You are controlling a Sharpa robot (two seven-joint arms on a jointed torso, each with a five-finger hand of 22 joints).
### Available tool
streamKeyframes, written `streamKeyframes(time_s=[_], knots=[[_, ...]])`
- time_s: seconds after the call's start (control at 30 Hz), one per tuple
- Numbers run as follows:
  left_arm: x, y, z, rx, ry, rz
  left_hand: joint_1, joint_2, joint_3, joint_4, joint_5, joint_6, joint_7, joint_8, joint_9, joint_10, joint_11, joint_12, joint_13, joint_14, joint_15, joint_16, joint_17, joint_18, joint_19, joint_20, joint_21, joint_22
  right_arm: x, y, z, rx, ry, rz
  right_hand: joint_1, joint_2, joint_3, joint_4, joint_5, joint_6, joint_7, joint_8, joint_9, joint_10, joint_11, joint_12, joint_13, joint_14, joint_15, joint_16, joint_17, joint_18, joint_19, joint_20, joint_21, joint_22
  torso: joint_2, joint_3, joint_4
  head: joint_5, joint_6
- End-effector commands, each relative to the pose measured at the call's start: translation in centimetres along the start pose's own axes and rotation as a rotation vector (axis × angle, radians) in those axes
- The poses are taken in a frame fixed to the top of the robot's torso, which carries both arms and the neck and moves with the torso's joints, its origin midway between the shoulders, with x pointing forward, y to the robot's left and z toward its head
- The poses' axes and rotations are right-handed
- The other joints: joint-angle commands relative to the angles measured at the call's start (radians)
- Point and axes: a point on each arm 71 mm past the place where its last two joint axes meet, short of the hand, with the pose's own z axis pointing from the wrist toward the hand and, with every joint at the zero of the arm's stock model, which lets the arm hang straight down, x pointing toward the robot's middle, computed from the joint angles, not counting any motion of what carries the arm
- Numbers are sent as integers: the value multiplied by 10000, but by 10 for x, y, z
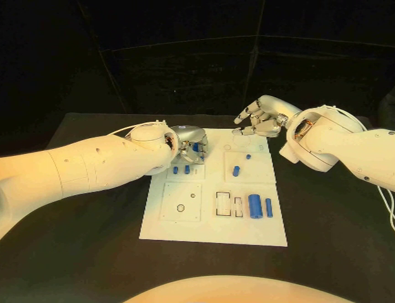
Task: Assemble the parts on the task board
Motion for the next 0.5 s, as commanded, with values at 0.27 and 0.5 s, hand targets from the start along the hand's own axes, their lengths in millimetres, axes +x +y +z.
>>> streamKeyframes(time_s=[0.27,0.5], knots=[[3,3,0,-305,203,87,6,89,181,-35,-50,62,31,-117,-17,47,2,-127,-62,17,-13,96,-16,-141,39,20,244,242,-1,2,1,-89,-102,21,73,24,21,-15,46,-82,-4,45,-13,-68,-36,-17,-10,455,-84,-30,-2,110,-40,4,-48,-10,0,0,4,-15,-3],[4,2,1,-263,335,95,29,150,424,-97,-51,270,-25,-140,7,417,-80,-65,-48,35,-66,174,-8,-175,87,4,548,579,-1,2,1,-98,-101,23,73,24,21,-15,46,-82,-4,45,-13,-68,-36,-17,-10,455,-84,-30,-2,110,-40,4,-48,-10,-5,1,7,-17,-12]])
